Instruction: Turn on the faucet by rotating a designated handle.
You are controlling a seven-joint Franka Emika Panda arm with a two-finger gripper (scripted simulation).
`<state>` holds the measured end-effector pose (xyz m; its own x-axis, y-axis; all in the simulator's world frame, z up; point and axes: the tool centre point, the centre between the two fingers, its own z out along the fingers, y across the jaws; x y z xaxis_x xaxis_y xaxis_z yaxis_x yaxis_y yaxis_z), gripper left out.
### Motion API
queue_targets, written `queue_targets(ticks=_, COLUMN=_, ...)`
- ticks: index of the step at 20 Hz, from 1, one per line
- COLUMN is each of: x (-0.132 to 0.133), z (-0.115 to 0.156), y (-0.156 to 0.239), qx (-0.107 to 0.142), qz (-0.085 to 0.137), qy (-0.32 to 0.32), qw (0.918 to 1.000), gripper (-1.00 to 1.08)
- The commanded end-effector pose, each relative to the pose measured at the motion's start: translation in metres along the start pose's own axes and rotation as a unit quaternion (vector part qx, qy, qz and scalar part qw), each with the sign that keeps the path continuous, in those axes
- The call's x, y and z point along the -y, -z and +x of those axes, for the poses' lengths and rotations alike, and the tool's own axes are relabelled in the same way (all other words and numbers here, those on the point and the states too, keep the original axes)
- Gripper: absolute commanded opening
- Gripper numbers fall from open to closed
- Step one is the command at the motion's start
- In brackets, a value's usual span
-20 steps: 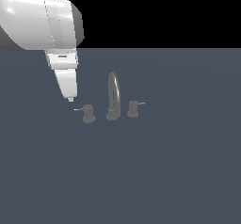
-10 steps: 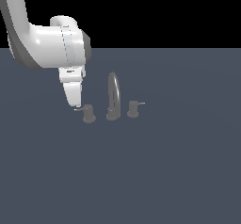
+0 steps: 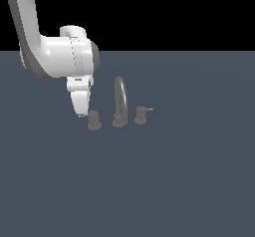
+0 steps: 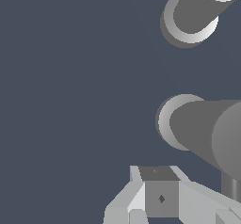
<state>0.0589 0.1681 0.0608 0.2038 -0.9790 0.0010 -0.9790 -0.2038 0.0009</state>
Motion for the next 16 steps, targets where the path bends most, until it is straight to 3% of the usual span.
queue_targets(ticks=1, x=0.001, z=0.0, y=0.0, qx=0.0, qz=0.0, qy=-0.001, qw=1.0, gripper=-1.0)
queue_targets(ticks=9, x=-0.001, z=-0.001, y=0.002, qx=0.001, qz=0.0, qy=0.002, qw=1.0, gripper=-1.0)
queue_targets(ticks=16, x=-0.021, z=-0.012, y=0.002, qx=0.001, qz=0.0, qy=0.002, qw=1.0, gripper=-1.0)
